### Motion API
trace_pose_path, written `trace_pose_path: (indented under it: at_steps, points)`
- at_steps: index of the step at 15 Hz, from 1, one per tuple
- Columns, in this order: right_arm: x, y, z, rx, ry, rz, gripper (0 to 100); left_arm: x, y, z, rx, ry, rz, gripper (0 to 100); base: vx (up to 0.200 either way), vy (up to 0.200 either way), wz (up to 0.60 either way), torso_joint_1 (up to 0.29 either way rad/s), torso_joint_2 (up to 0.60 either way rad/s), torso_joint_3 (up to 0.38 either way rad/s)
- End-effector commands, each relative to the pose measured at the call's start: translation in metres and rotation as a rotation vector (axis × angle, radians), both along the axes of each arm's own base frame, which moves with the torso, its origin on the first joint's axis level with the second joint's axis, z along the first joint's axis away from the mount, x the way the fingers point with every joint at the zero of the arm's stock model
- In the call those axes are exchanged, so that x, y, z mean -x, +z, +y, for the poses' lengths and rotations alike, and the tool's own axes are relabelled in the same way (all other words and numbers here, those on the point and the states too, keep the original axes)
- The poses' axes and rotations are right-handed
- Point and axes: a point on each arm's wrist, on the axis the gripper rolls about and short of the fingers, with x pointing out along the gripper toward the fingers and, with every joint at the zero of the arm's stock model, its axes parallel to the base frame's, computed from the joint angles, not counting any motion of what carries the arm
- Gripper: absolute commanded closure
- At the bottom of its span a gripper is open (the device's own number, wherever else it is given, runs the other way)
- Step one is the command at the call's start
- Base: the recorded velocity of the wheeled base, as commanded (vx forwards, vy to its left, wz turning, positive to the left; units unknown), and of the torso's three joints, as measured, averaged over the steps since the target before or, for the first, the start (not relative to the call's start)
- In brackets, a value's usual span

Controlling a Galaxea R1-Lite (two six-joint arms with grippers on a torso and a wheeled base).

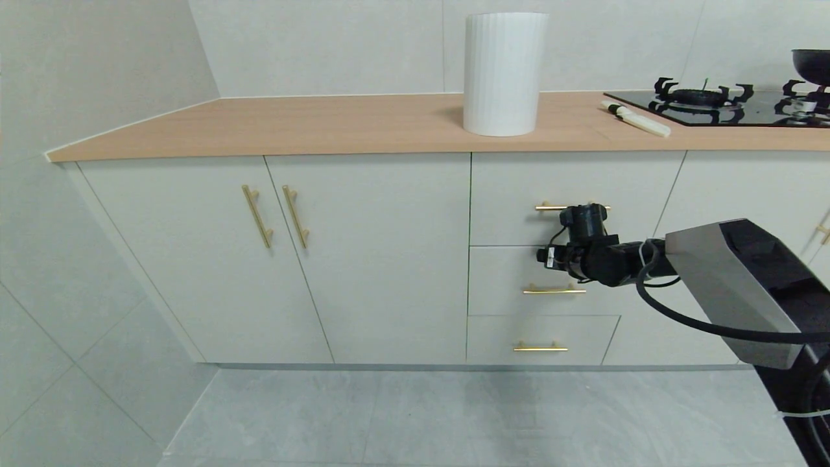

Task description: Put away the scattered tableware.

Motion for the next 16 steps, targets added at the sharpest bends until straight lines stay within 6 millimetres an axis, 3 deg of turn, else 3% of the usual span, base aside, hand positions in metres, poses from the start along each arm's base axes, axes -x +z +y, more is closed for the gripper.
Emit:
trace_pose_path:
  at_steps: [1, 9, 12, 16]
  points:
    - [-0.003, -0.002, 0.0, -0.004, -0.006, -0.01, 0, 0.0, 0.0, 0.0, -0.001, 0.0, 0.0, 0, 0.0, 0.0, 0.0, 0.0, 0.0, 0.0]
    - [-0.001, 0.007, -0.003, -0.007, -0.041, -0.02, 0, 0.0, 0.0, 0.0, 0.0, 0.0, 0.0, 0, 0.0, 0.0, 0.0, 0.0, 0.0, 0.0]
    - [0.021, 0.022, -0.009, -0.006, -0.04, 0.015, 0, 0.0, 0.0, 0.0, 0.0, 0.0, 0.0, 0, 0.0, 0.0, 0.0, 0.0, 0.0, 0.0]
    - [0.079, 0.074, -0.021, -0.029, -0.045, 0.015, 0, 0.0, 0.0, 0.0, 0.0, 0.0, 0.0, 0, 0.0, 0.0, 0.0, 0.0, 0.0, 0.0]
